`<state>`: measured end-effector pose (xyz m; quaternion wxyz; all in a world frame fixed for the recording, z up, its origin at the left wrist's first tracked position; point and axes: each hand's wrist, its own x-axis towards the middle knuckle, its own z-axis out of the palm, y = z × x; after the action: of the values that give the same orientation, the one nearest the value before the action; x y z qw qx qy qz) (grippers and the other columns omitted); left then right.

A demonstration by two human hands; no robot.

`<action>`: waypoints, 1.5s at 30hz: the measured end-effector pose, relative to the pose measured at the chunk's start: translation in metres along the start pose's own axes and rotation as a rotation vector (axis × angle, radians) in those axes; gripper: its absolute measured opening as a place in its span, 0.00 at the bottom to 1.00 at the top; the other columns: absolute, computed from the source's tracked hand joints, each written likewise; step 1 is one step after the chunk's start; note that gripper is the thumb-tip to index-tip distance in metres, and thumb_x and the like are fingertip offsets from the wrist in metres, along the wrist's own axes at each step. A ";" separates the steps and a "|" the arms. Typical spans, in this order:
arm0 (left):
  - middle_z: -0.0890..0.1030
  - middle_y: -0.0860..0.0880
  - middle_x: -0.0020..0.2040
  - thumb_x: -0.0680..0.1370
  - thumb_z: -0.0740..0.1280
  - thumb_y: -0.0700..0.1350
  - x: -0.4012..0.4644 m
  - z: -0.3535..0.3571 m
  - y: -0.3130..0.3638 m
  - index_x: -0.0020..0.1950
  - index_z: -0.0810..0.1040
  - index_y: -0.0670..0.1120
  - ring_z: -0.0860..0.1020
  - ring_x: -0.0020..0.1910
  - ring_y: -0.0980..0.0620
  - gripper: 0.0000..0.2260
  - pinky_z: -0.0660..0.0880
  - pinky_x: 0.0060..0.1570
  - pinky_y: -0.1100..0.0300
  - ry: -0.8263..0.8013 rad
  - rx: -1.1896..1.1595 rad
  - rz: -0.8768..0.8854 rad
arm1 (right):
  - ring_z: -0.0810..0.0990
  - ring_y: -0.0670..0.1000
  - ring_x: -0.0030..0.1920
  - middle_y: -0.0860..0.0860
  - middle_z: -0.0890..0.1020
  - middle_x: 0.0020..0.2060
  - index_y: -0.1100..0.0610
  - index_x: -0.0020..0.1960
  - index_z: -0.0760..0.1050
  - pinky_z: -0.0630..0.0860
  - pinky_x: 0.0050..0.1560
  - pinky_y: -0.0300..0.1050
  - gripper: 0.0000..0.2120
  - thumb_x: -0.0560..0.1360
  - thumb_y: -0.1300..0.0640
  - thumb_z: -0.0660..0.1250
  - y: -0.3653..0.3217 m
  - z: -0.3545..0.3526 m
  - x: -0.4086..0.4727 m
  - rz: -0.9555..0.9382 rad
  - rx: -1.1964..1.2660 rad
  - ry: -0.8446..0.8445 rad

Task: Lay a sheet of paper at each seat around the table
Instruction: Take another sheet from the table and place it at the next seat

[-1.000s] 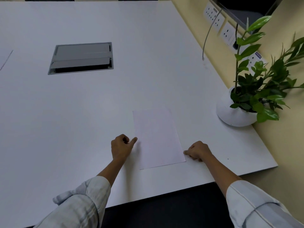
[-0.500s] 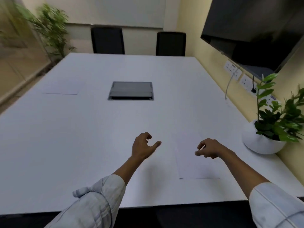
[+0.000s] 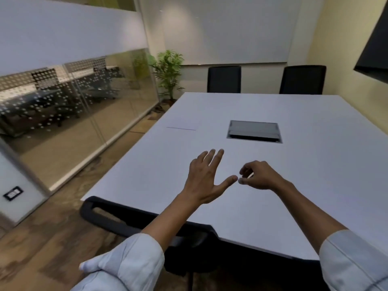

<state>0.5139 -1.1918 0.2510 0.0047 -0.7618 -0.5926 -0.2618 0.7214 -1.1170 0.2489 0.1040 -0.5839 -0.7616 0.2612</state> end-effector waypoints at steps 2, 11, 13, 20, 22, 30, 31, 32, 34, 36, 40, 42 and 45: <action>0.62 0.46 0.79 0.75 0.55 0.70 -0.017 -0.031 -0.029 0.79 0.57 0.51 0.59 0.78 0.45 0.37 0.59 0.73 0.46 -0.009 0.003 -0.032 | 0.84 0.48 0.50 0.49 0.86 0.50 0.54 0.57 0.81 0.81 0.57 0.50 0.17 0.71 0.48 0.75 -0.043 0.019 0.004 -0.047 0.020 0.012; 0.81 0.48 0.62 0.78 0.57 0.66 -0.077 -0.156 -0.260 0.65 0.75 0.47 0.79 0.60 0.49 0.27 0.75 0.59 0.51 -0.021 -0.019 -0.175 | 0.84 0.46 0.48 0.47 0.86 0.50 0.53 0.55 0.82 0.80 0.52 0.42 0.16 0.70 0.48 0.76 -0.230 0.111 0.094 -0.144 -0.041 -0.077; 0.83 0.48 0.56 0.78 0.58 0.65 -0.089 -0.173 -0.315 0.61 0.78 0.46 0.81 0.54 0.50 0.25 0.76 0.50 0.56 0.012 -0.011 -0.185 | 0.84 0.47 0.50 0.48 0.85 0.51 0.52 0.56 0.82 0.78 0.51 0.40 0.16 0.71 0.47 0.75 -0.249 0.126 0.116 -0.116 -0.073 -0.107; 0.84 0.49 0.49 0.79 0.58 0.64 -0.116 -0.213 -0.494 0.54 0.80 0.47 0.80 0.46 0.53 0.23 0.71 0.40 0.61 0.014 -0.066 -0.291 | 0.85 0.47 0.46 0.49 0.86 0.50 0.52 0.56 0.82 0.80 0.51 0.42 0.17 0.70 0.47 0.76 -0.354 0.184 0.207 0.010 -0.101 -0.215; 0.82 0.51 0.44 0.78 0.55 0.66 -0.110 -0.216 -0.522 0.48 0.79 0.48 0.79 0.42 0.54 0.24 0.76 0.39 0.55 0.032 -0.081 -0.301 | 0.86 0.47 0.47 0.51 0.87 0.48 0.53 0.56 0.81 0.82 0.45 0.42 0.17 0.71 0.48 0.76 -0.370 0.188 0.234 0.057 -0.078 -0.221; 0.80 0.53 0.35 0.80 0.59 0.60 -0.043 -0.188 -0.666 0.40 0.79 0.47 0.78 0.35 0.57 0.20 0.76 0.34 0.57 0.099 -0.197 -0.201 | 0.87 0.46 0.46 0.50 0.87 0.49 0.51 0.51 0.82 0.81 0.42 0.42 0.12 0.70 0.48 0.76 -0.415 0.253 0.376 0.269 0.158 -0.106; 0.79 0.53 0.34 0.80 0.59 0.58 -0.032 -0.181 -0.684 0.38 0.79 0.47 0.77 0.33 0.57 0.19 0.74 0.32 0.59 0.105 -0.207 -0.187 | 0.87 0.46 0.46 0.51 0.87 0.49 0.51 0.50 0.82 0.80 0.41 0.42 0.11 0.70 0.49 0.76 -0.417 0.265 0.397 0.293 0.181 -0.096; 0.78 0.54 0.32 0.80 0.59 0.57 -0.019 -0.172 -0.705 0.37 0.78 0.47 0.76 0.32 0.58 0.19 0.72 0.30 0.60 0.108 -0.210 -0.173 | 0.87 0.47 0.46 0.52 0.87 0.49 0.52 0.51 0.82 0.80 0.41 0.41 0.12 0.70 0.49 0.76 -0.419 0.275 0.416 0.315 0.203 -0.078; 0.77 0.54 0.31 0.80 0.59 0.57 0.011 -0.158 -0.740 0.37 0.78 0.47 0.76 0.30 0.57 0.19 0.72 0.29 0.60 0.084 -0.276 -0.172 | 0.87 0.49 0.47 0.54 0.86 0.50 0.55 0.54 0.82 0.80 0.40 0.41 0.14 0.71 0.50 0.76 -0.425 0.295 0.452 0.366 0.235 -0.061; 0.77 0.52 0.30 0.81 0.60 0.56 0.038 -0.142 -0.770 0.36 0.78 0.46 0.75 0.29 0.56 0.20 0.70 0.28 0.60 0.036 -0.329 -0.145 | 0.87 0.49 0.48 0.55 0.86 0.50 0.56 0.56 0.81 0.80 0.41 0.42 0.16 0.71 0.51 0.76 -0.432 0.312 0.482 0.411 0.268 -0.064; 0.75 0.52 0.29 0.80 0.60 0.55 0.098 -0.117 -0.819 0.34 0.75 0.47 0.74 0.28 0.55 0.19 0.70 0.28 0.58 -0.047 -0.390 -0.095 | 0.87 0.50 0.48 0.55 0.86 0.49 0.56 0.56 0.81 0.82 0.45 0.44 0.17 0.71 0.51 0.76 -0.440 0.337 0.531 0.512 0.321 -0.065; 0.75 0.52 0.29 0.81 0.60 0.56 0.128 -0.099 -0.845 0.34 0.75 0.47 0.74 0.29 0.55 0.20 0.71 0.29 0.57 -0.095 -0.419 -0.084 | 0.86 0.50 0.45 0.54 0.87 0.45 0.56 0.56 0.81 0.81 0.39 0.41 0.17 0.70 0.51 0.76 -0.436 0.349 0.556 0.547 0.328 -0.046; 0.76 0.51 0.30 0.81 0.60 0.55 0.169 -0.062 -0.885 0.34 0.75 0.46 0.74 0.30 0.55 0.20 0.72 0.30 0.55 -0.161 -0.432 -0.034 | 0.85 0.51 0.48 0.53 0.86 0.46 0.56 0.57 0.81 0.81 0.45 0.43 0.18 0.70 0.50 0.76 -0.427 0.375 0.593 0.575 0.342 0.004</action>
<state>-0.2844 -0.7956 0.1045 -0.2101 -0.7535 -0.5339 -0.3210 0.0149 -0.7387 0.0683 0.1242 -0.7495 -0.5105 0.4028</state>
